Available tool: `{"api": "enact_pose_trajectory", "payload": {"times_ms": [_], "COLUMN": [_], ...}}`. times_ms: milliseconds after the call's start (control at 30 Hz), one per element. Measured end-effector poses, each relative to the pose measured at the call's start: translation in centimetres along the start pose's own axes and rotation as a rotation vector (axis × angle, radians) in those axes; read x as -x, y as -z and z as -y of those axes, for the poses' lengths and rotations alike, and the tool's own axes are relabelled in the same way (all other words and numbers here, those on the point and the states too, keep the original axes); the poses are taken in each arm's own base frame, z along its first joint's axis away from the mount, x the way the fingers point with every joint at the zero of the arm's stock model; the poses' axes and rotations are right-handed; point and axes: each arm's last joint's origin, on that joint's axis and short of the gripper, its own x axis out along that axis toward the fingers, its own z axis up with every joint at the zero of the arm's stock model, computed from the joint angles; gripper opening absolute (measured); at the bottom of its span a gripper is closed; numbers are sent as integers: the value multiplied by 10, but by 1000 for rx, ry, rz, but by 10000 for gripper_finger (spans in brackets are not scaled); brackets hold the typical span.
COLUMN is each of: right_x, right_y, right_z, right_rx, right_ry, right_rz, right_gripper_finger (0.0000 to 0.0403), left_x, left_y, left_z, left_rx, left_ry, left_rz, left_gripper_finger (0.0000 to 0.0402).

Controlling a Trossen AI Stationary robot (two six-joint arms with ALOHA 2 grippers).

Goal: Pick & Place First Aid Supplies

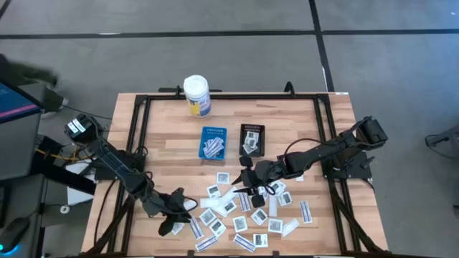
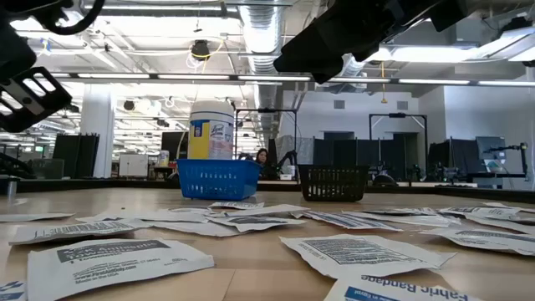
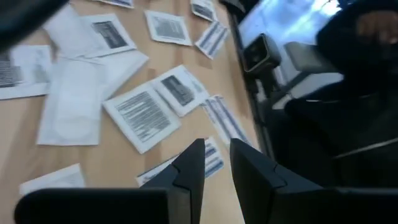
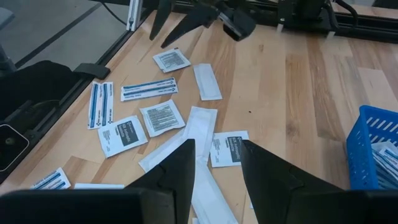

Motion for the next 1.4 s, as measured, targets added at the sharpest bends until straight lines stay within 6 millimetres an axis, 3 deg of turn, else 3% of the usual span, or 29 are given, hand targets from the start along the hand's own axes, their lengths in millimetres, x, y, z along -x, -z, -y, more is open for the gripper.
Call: {"api": "enact_pose_trajectory", "payload": {"times_ms": [267,467,933,1167,1400], "right_x": [0,0,0,0,0], "right_y": [0,0,0,0,0], "right_z": [0,0,0,0,0], "right_rx": [0,0,0,0,0], "right_ry": [0,0,0,0,0], "right_rz": [0,0,0,-3,-1], "right_gripper_finger": [122,122,122,122,122], "left_x": [3,-1,-29,-29,-24], "left_y": [12,7,33,34,28], "left_z": [-20,-28,-52,-53,-55], "left_rx": [-82,-96,-99,-134,-199], "left_ry": [-296,-335,-487,-507,-588], "left_rz": [-35,-25,-115,-118,-31], "left_gripper_finger": [76,76,75,10,5]}}
